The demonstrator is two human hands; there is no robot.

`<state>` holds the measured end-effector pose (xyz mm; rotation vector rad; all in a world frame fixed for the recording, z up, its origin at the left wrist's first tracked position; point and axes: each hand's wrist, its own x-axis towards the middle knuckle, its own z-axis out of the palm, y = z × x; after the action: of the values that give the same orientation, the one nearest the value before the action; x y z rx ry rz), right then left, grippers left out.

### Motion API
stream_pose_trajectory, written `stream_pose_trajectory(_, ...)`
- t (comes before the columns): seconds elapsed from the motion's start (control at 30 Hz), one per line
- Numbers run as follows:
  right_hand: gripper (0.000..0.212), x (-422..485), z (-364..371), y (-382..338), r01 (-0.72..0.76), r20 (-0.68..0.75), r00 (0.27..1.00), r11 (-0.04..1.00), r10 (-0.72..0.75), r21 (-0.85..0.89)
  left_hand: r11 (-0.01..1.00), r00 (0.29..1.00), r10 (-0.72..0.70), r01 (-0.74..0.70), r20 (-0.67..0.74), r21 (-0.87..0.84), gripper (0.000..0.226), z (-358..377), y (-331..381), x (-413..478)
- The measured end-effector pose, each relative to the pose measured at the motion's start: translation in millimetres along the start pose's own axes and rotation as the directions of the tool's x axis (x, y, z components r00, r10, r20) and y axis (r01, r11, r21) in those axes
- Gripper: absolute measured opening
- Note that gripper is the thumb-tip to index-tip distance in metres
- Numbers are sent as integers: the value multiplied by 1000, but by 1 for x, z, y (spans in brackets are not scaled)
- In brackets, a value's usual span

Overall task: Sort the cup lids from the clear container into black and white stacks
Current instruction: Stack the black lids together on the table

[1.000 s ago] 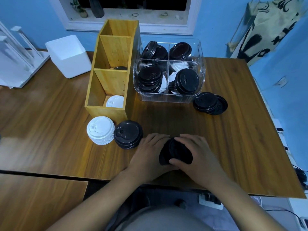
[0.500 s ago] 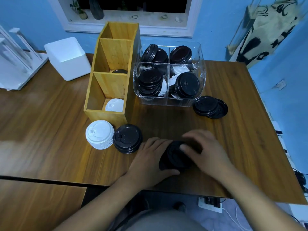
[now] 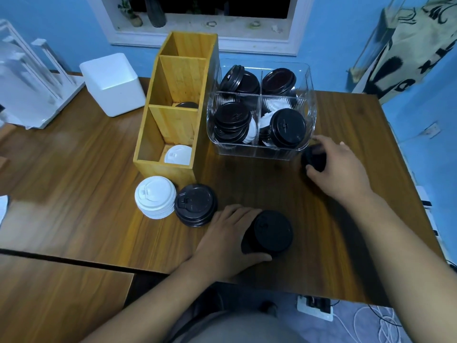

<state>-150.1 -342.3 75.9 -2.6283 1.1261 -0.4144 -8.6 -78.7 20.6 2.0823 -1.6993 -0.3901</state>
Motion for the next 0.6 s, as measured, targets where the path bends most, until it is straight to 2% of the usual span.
stream_pose_trajectory(0.07, 81, -11, 4, 3, 27, 7, 1000, 996, -27, 90, 1000, 1000, -1, 1, 0, 7, 93, 0, 0, 1)
stream_pose_trajectory(0.1, 84, -11, 5, 6, 56, 23, 998, 995, -58, 82, 1000, 1000, -1, 1, 3, 11, 93, 0, 0, 1)
stream_pose_trajectory(0.2, 88, 3, 0, 22, 94, 115, 990, 993, -86, -69, 1000, 1000, -1, 1, 3, 14, 93, 0, 0, 2)
stream_pose_trajectory(0.27, 85, 13, 0, 33, 85, 196, 979, 988, -59, -127, 1000, 1000, -1, 1, -4, 8, 93, 1, 0, 2)
stream_pose_trajectory(0.37, 72, 23, 2, 41, 134, 262, 959, 986, -104, -98, 1000, 1000, -3, 3, -4, 2, 93, 0, 0, 1)
stream_pose_trajectory(0.43, 68, 26, 4, 44, 150, 247, 960, 987, -132, -56, 1000, 1000, -7, 7, 2, 8, 94, -1, 0, 1)
stream_pose_trajectory(0.6, 84, 16, 5, 39, 136, 155, 978, 991, -137, 13, 1000, 1000, -13, 13, 16, 9, 95, -1, 0, 1)
